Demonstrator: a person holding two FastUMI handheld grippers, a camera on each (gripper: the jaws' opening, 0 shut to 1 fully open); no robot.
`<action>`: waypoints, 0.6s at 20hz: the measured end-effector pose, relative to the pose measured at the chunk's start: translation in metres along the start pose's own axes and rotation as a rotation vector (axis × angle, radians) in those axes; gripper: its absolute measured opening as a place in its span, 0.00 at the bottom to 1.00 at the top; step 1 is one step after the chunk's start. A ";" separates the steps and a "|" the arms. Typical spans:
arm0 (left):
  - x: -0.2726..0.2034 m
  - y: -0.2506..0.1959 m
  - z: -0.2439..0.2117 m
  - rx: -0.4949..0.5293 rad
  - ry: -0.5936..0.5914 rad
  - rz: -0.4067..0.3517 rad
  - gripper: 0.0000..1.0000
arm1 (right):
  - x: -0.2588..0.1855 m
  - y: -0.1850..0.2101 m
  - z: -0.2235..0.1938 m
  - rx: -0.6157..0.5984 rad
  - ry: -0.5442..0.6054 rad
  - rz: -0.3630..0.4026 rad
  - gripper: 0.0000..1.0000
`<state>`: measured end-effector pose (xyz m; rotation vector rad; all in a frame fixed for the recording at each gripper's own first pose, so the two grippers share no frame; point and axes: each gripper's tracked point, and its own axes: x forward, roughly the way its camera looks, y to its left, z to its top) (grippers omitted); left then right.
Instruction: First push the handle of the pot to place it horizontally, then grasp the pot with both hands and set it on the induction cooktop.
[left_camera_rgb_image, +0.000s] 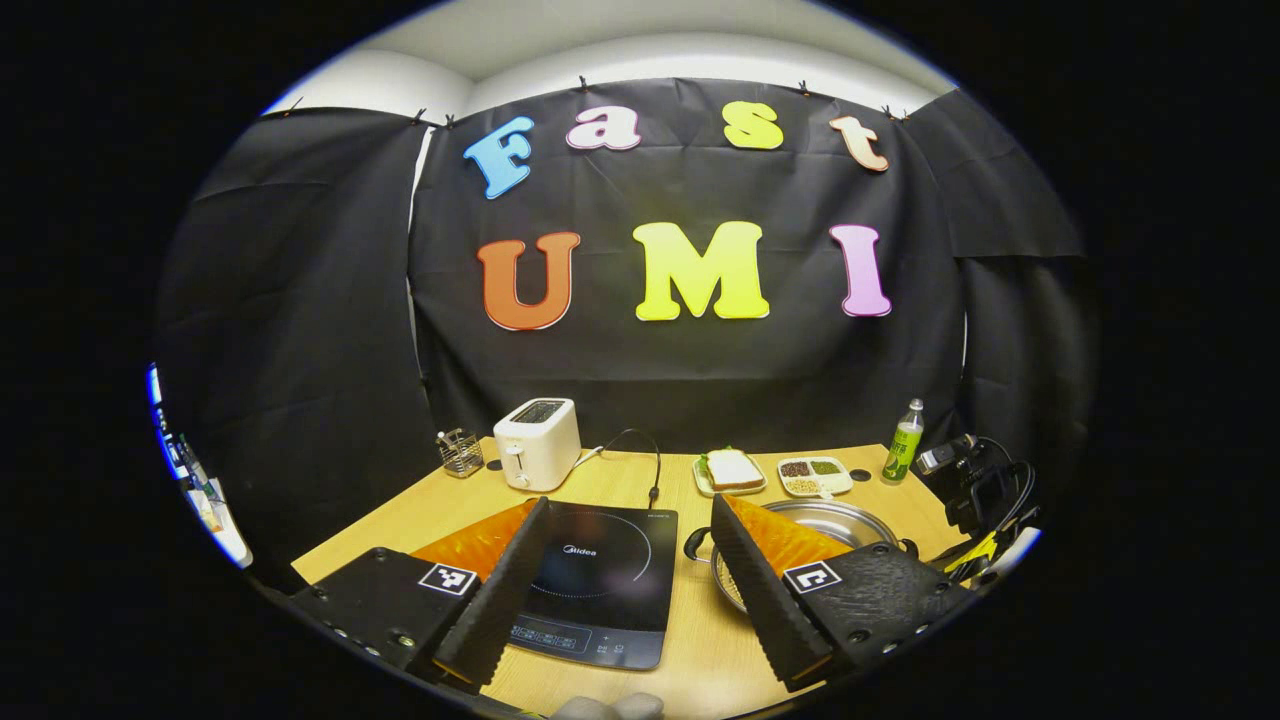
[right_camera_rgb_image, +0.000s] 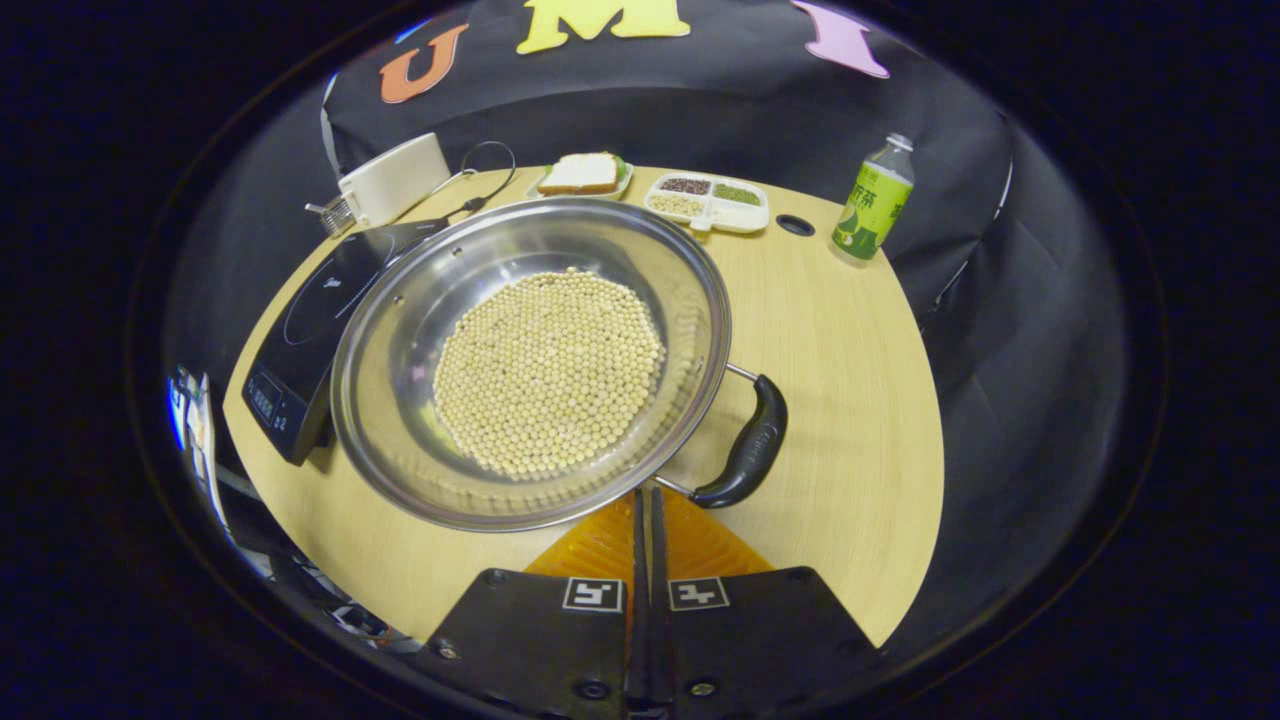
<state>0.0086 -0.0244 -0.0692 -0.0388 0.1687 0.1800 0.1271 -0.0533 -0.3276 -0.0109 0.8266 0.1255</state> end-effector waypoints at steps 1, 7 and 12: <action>-0.001 -0.001 0.000 -0.004 0.001 0.013 0.96 | 0.001 -0.004 0.002 -0.014 -0.001 0.002 0.00; -0.002 -0.013 -0.004 -0.001 0.015 0.063 0.95 | 0.010 -0.025 0.018 -0.080 -0.010 0.006 0.04; -0.002 -0.024 -0.002 -0.010 0.017 0.085 0.96 | 0.015 -0.040 0.029 -0.092 -0.016 0.016 0.01</action>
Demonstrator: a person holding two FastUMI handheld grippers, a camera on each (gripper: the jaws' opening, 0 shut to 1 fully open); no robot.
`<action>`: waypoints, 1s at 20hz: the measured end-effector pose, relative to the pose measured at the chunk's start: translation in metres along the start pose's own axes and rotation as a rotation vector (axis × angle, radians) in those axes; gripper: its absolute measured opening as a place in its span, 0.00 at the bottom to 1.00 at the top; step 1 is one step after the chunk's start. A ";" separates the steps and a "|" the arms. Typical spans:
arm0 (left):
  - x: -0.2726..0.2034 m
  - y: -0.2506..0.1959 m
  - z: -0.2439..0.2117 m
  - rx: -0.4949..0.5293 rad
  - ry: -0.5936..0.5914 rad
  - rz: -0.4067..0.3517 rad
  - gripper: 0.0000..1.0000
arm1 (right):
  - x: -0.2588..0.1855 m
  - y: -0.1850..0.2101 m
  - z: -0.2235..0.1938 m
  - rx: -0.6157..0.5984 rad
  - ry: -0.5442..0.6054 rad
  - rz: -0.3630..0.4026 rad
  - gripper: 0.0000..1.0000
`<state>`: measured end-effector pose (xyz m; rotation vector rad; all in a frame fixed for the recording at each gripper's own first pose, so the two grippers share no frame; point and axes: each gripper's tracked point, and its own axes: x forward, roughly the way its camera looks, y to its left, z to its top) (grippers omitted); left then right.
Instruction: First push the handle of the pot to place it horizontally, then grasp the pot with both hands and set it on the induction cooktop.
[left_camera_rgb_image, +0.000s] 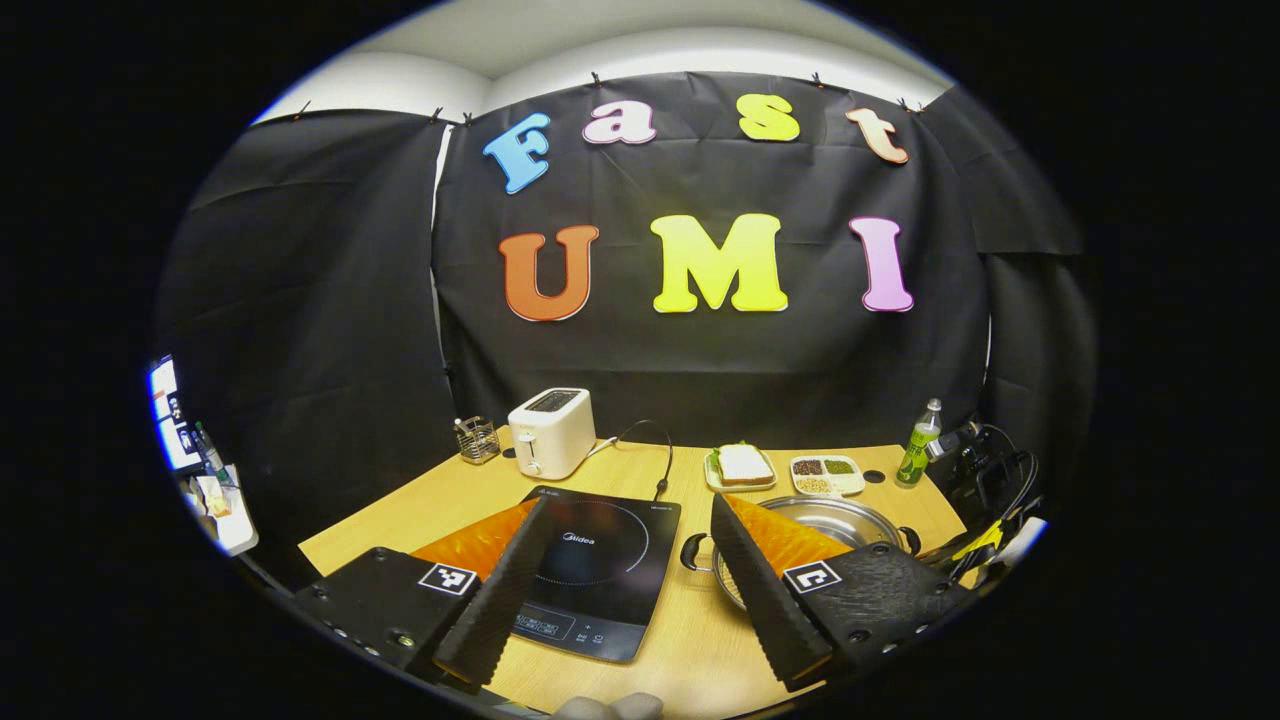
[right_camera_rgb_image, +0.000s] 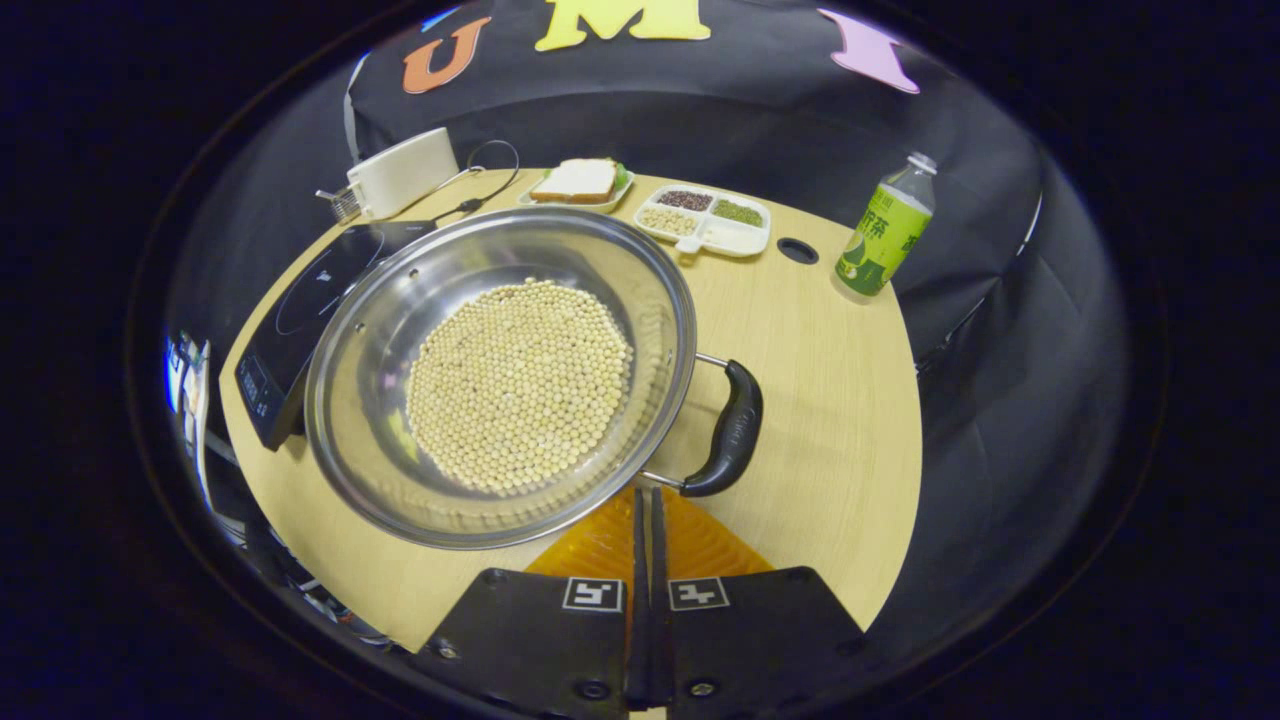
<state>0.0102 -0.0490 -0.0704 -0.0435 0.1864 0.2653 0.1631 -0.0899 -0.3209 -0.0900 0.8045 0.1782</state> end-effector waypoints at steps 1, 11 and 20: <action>0.000 -0.001 0.000 0.000 0.001 0.003 0.96 | 0.001 -0.002 0.000 -0.012 0.000 -0.002 0.04; 0.001 0.007 0.001 0.011 -0.006 -0.082 0.95 | -0.026 -0.004 -0.006 0.041 -0.044 -0.094 0.01; 0.011 0.017 -0.022 0.091 0.008 -0.282 0.96 | -0.104 0.019 -0.052 0.269 -0.180 -0.187 0.87</action>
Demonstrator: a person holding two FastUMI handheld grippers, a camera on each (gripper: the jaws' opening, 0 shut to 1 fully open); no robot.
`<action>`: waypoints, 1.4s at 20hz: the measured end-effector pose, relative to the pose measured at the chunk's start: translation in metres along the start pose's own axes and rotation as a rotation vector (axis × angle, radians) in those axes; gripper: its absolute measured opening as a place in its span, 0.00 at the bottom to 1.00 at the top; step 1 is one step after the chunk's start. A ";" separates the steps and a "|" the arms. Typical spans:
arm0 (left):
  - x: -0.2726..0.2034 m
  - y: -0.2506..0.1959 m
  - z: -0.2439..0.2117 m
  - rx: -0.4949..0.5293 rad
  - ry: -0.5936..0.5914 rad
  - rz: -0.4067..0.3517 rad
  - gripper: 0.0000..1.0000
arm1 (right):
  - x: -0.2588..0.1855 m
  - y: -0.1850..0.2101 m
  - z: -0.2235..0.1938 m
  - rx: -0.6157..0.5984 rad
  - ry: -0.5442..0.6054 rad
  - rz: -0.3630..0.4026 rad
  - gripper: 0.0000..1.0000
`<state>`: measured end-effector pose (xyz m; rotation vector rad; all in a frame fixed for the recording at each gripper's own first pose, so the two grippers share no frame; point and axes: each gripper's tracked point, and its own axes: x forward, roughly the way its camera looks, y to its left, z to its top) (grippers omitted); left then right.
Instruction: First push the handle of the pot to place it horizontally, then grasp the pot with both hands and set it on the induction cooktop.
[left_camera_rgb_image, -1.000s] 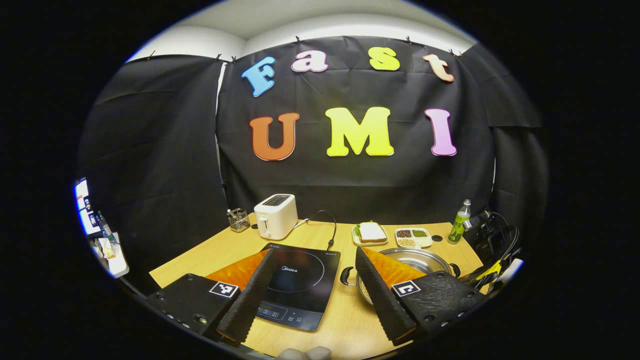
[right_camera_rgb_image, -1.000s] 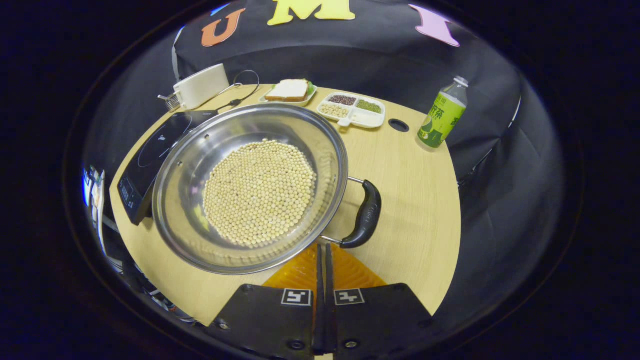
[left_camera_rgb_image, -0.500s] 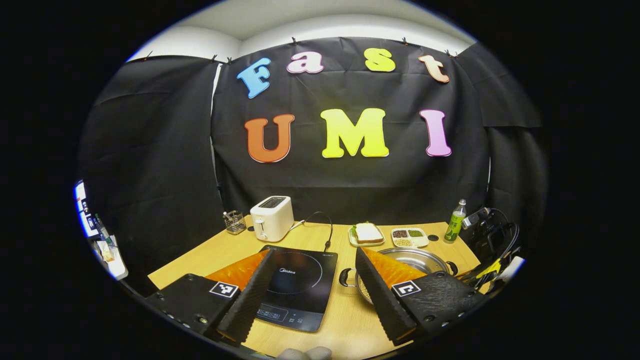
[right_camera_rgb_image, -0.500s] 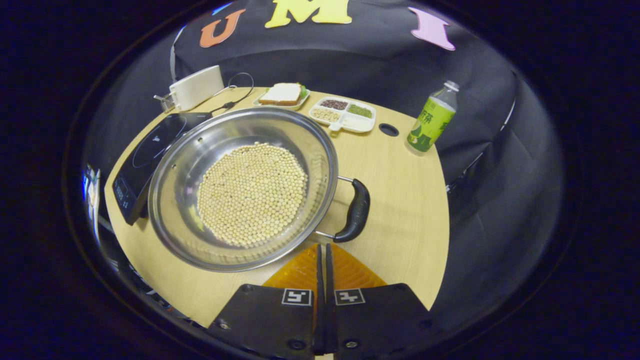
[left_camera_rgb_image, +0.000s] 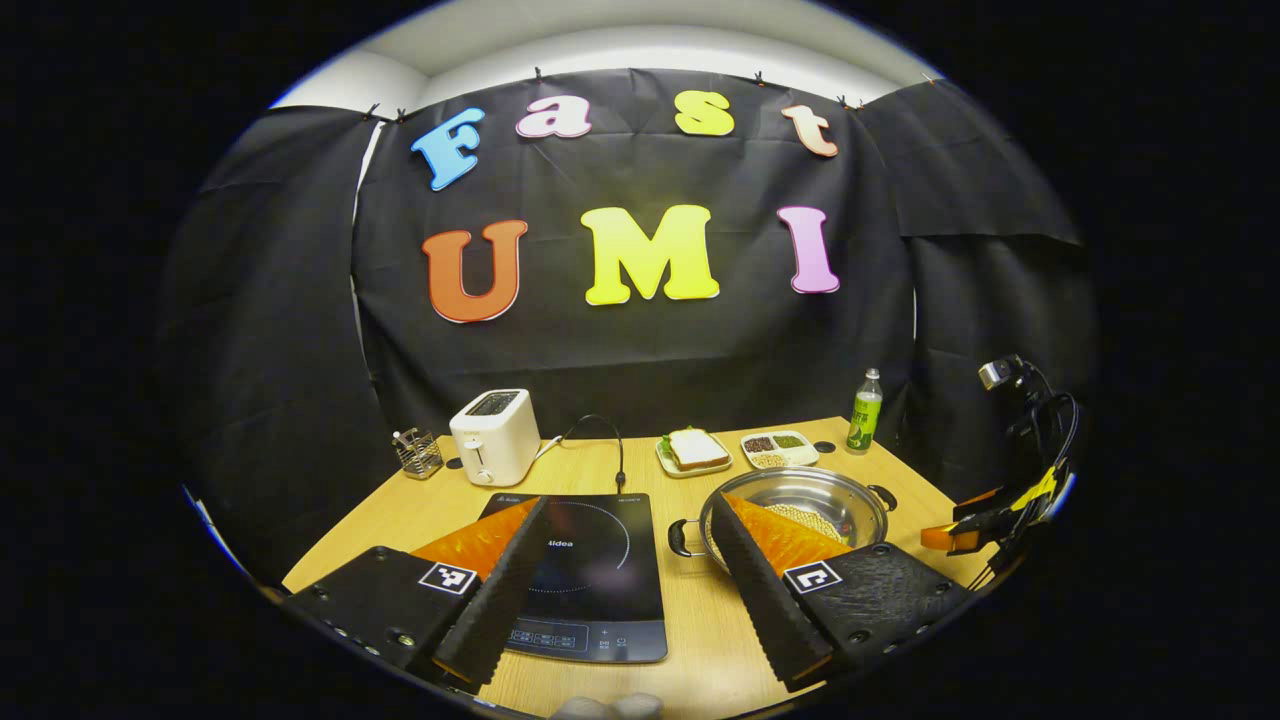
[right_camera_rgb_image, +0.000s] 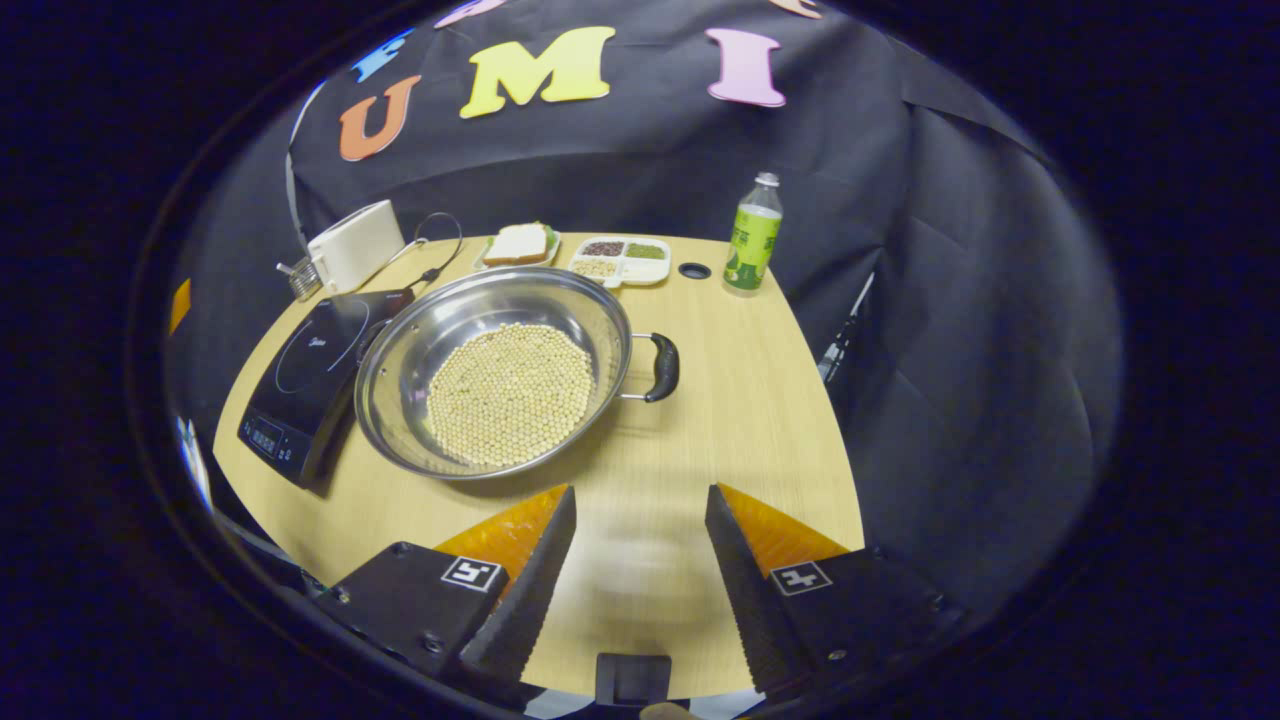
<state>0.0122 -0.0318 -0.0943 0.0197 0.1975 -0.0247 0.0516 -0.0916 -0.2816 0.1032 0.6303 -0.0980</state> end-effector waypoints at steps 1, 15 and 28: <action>0.002 0.000 -0.004 0.001 0.005 -0.008 0.96 | -0.005 -0.001 -0.004 0.019 -0.003 -0.005 0.83; 0.101 -0.050 -0.067 -0.070 0.193 0.002 0.96 | 0.059 0.007 0.048 0.000 0.021 0.089 0.81; 0.179 -0.065 -0.133 -0.030 0.375 0.025 0.96 | 0.146 0.006 0.076 -0.091 0.113 0.086 0.82</action>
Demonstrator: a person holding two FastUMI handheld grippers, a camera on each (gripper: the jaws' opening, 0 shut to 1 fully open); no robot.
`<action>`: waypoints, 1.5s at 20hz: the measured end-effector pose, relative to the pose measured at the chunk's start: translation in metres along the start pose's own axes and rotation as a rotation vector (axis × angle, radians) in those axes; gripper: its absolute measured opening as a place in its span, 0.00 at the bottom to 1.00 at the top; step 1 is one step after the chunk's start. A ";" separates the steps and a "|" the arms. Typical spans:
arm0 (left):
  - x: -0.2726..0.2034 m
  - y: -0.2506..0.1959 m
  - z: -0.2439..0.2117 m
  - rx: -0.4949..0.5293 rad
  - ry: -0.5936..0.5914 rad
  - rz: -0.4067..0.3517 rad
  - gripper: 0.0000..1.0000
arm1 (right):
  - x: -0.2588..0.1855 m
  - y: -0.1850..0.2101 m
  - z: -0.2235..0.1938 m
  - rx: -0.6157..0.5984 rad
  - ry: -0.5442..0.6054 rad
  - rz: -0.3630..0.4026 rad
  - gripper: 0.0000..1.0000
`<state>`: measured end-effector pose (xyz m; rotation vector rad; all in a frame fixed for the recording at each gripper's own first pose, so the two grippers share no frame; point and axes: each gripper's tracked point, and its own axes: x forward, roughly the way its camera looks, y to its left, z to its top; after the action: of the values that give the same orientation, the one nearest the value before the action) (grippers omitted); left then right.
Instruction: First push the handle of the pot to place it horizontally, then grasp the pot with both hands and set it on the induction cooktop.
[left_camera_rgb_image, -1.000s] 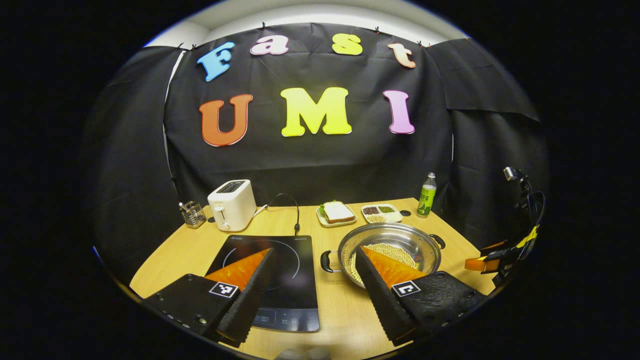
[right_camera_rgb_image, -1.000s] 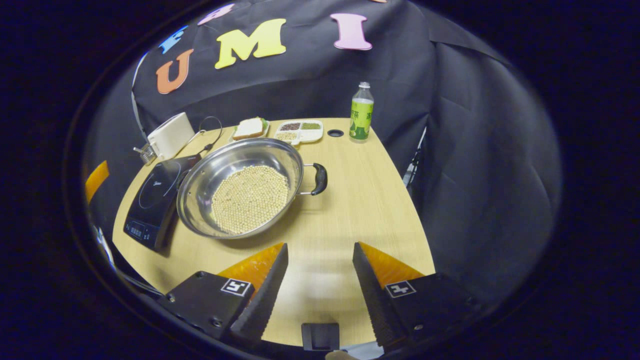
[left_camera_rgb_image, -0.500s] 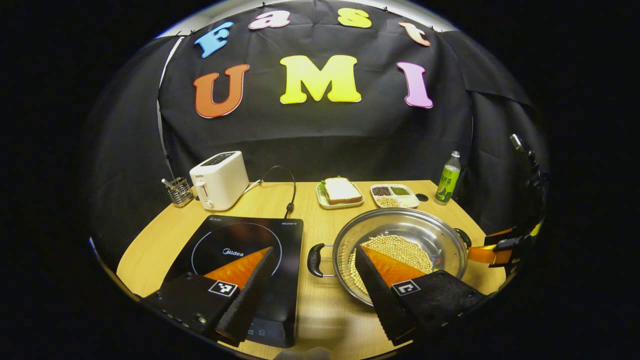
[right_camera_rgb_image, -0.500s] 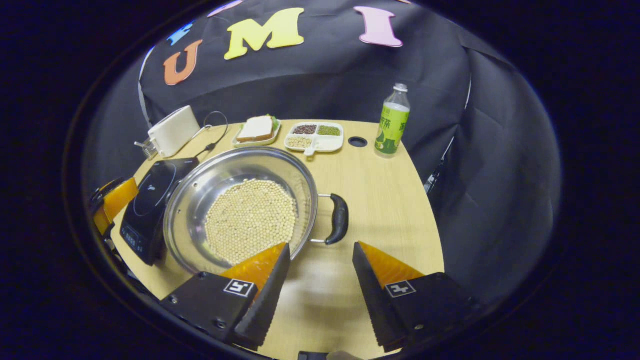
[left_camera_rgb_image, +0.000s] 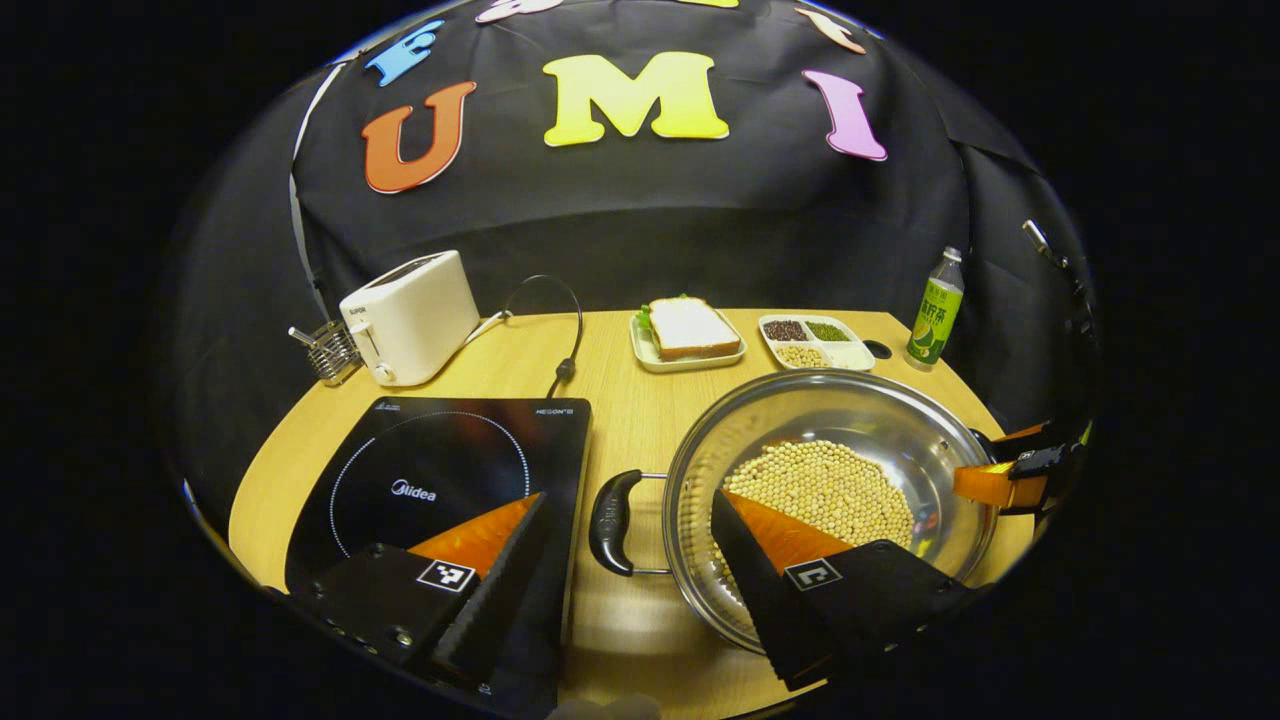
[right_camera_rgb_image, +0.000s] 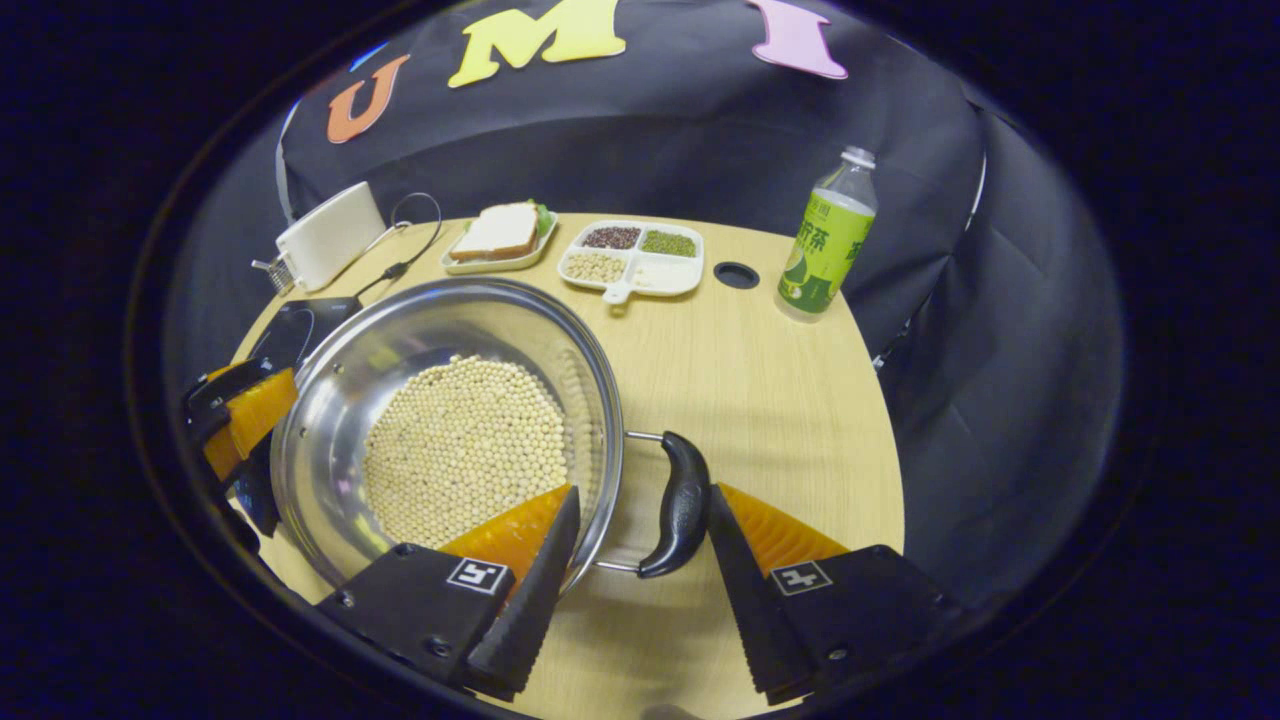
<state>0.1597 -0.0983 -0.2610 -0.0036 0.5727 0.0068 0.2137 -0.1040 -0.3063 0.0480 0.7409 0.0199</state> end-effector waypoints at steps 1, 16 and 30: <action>0.006 -0.002 -0.003 0.004 0.013 -0.003 0.96 | 0.004 0.000 -0.002 0.002 0.011 0.007 0.82; 0.038 -0.005 -0.030 -0.023 0.150 0.015 0.74 | 0.020 0.002 -0.008 0.045 0.092 0.011 0.75; 0.009 0.000 -0.014 -0.014 0.165 -0.036 0.62 | -0.019 0.010 -0.008 0.163 0.106 0.020 0.54</action>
<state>0.1596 -0.0982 -0.2779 -0.0285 0.7375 -0.0246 0.1942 -0.0945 -0.2992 0.2117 0.8471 -0.0191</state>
